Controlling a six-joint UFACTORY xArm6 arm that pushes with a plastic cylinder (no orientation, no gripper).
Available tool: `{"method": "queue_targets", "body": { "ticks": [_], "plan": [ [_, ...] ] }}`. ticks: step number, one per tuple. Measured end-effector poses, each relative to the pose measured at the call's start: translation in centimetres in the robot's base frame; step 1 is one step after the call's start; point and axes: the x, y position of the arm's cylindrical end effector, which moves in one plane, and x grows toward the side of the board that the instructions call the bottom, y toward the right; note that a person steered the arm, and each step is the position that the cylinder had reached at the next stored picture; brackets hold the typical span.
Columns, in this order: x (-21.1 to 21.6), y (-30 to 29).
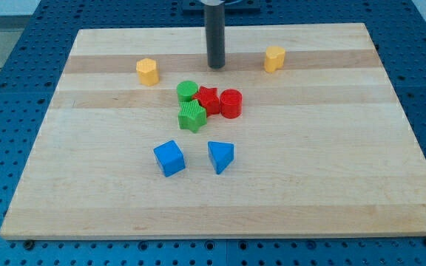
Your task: Drag the yellow heart close to yellow hexagon
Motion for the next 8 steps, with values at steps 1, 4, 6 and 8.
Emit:
{"method": "queue_targets", "body": {
  "ticks": [1,4,6,8],
  "plan": [
    [-1.4,2.7],
    [-4.8,13.1],
    [0.7,8.8],
    [1.7,5.3]
  ]
}}
